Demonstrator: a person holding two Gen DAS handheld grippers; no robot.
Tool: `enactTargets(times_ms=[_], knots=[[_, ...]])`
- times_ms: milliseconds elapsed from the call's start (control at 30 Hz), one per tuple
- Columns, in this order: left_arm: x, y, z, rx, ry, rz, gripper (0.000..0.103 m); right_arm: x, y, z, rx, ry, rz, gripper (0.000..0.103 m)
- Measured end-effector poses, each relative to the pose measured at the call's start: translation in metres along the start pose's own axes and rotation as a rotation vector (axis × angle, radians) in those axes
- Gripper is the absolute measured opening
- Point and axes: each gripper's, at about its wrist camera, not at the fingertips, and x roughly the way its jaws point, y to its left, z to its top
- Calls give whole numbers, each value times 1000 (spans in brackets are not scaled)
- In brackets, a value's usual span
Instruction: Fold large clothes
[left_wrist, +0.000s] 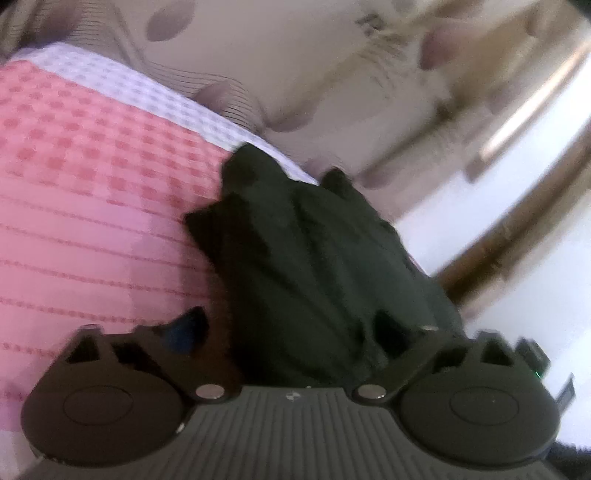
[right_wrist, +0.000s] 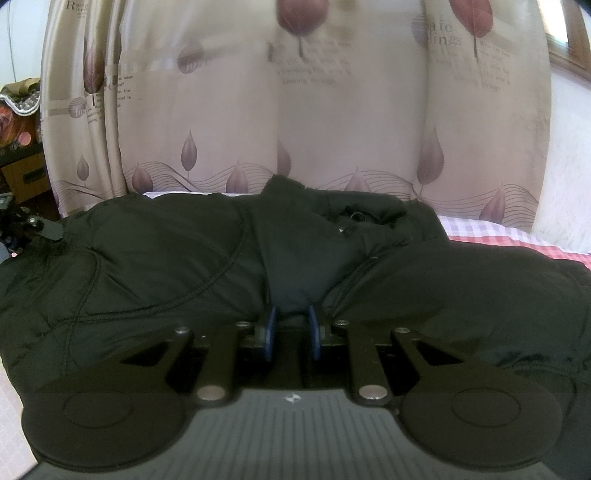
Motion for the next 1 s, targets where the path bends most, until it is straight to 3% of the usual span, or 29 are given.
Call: enactTargets(times_ms=[33, 100, 233, 567, 767, 1000], knots=[[1, 2, 1, -10, 1, 9, 64, 0, 0, 0, 0, 0, 0, 18], [8, 6, -1, -36, 43, -47, 40, 0, 0, 0, 0, -1, 0, 18], [7, -5, -5, 22, 34, -42, 27, 0, 0, 0, 2, -3, 0, 18], [-18, -45, 4, -2, -42, -46, 21, 1, -1, 0, 12, 3, 5, 18], [-30, -103, 14, 23, -74, -30, 21, 6, -7, 1, 55, 32, 19, 18], [-29, -190, 14, 43, -58, -41, 21, 10, -11, 2, 102, 75, 20, 18]])
